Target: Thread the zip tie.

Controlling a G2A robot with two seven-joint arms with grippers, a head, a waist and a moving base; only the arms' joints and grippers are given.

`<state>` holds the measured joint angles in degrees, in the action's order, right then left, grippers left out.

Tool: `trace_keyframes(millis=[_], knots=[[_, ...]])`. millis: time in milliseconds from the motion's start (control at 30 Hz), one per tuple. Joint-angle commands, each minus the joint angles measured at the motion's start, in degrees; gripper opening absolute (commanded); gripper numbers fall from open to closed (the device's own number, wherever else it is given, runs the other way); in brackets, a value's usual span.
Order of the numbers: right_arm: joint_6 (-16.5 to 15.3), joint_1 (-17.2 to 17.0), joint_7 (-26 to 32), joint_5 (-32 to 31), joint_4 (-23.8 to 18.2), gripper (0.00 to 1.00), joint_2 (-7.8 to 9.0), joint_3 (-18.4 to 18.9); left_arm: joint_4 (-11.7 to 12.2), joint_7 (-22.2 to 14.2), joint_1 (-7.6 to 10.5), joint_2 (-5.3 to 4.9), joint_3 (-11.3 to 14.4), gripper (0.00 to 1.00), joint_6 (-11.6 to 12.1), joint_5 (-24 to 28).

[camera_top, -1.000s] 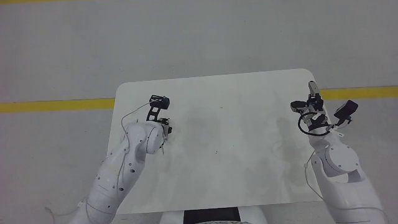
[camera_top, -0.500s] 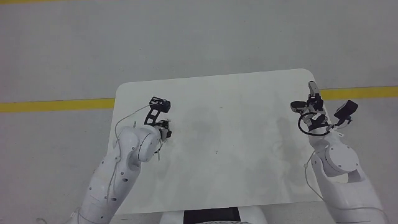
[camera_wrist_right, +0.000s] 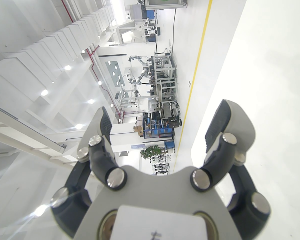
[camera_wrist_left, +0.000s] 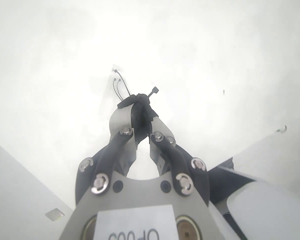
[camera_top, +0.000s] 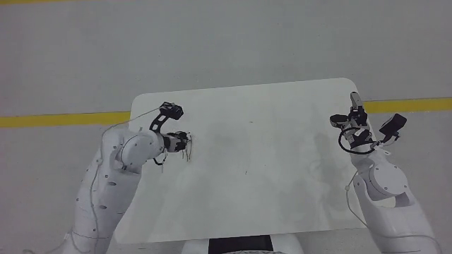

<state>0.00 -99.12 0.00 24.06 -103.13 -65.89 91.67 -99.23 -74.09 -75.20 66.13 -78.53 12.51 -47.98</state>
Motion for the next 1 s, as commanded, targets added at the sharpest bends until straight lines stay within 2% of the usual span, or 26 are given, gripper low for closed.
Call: trace_keyframes(millis=[0,33,133,167,200,933,967], knots=[[0.0,0.0,0.0,0.0,0.0,1.0,0.0,0.0,2.77,-3.18,1.91,-0.56,-0.91,0.0,6.97,6.33],[0.0,0.0,0.0,0.0,0.0,1.0,0.0,0.0,2.89,-5.23,3.14,-1.02,-0.35,0.0,6.97,8.86],[0.0,0.0,0.0,0.0,0.0,1.0,0.0,0.0,4.1,-5.55,5.7,-2.69,1.97,0.0,6.97,14.99],[0.0,0.0,0.0,0.0,0.0,1.0,0.0,0.0,4.48,-5.55,6.84,-3.71,3.93,0.0,6.97,18.18],[0.0,0.0,0.0,0.0,0.0,1.0,0.0,0.0,5.42,-5.55,7.9,-4.58,4.7,0.0,6.97,19.53],[0.0,0.0,0.0,0.0,0.0,1.0,0.0,0.0,5.42,-5.55,7.9,-4.58,4.7,0.0,6.97,19.53],[0.0,0.0,0.0,0.0,0.0,1.0,0.0,0.0,5.08,-4.67,7.89,-4.6,4.91,0.0,6.97,18.73]])
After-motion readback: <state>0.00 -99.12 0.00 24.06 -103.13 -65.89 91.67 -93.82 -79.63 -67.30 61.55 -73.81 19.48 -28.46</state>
